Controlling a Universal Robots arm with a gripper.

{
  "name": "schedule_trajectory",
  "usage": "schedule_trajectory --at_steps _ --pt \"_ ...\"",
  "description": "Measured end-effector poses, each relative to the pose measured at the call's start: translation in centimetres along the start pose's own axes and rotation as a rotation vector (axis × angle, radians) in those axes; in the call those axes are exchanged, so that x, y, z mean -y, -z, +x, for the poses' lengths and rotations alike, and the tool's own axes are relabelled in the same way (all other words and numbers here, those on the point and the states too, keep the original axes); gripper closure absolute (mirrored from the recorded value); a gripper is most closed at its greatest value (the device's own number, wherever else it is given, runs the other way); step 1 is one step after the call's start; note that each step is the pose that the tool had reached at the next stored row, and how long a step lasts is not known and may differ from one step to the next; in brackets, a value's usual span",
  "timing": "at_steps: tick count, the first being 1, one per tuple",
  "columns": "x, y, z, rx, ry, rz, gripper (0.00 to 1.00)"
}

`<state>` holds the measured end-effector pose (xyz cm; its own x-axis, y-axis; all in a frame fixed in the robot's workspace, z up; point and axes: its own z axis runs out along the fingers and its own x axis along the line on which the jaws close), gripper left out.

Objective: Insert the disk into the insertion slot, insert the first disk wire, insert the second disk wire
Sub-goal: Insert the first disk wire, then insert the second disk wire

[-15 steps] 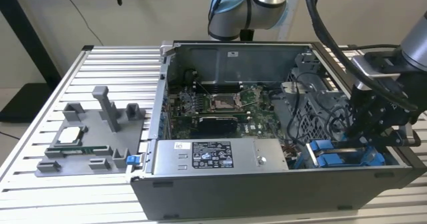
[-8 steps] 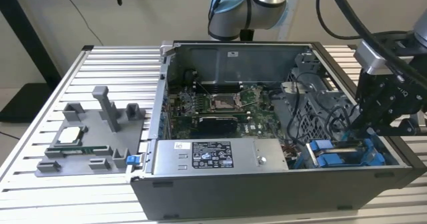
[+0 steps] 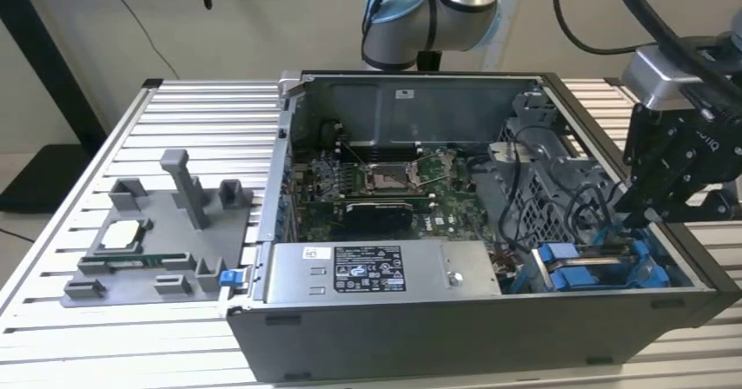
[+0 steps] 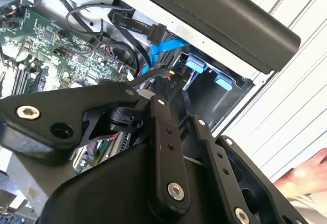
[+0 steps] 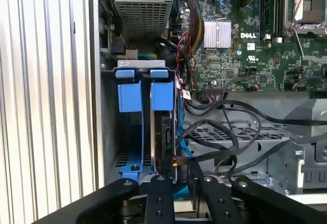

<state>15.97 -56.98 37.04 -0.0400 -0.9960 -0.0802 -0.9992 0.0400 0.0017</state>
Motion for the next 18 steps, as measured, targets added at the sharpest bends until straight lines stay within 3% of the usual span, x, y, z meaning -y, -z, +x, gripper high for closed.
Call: schedule_trajectory --at_steps 3,9,18 --pt "0.00 0.83 -0.10 0.0000 0.000 0.0000 0.00" --pt "0.09 0.89 -0.12 -0.0002 0.000 0.0001 0.00" --pt "2.04 0.86 -0.27 0.0000 0.000 -0.0023 0.00"
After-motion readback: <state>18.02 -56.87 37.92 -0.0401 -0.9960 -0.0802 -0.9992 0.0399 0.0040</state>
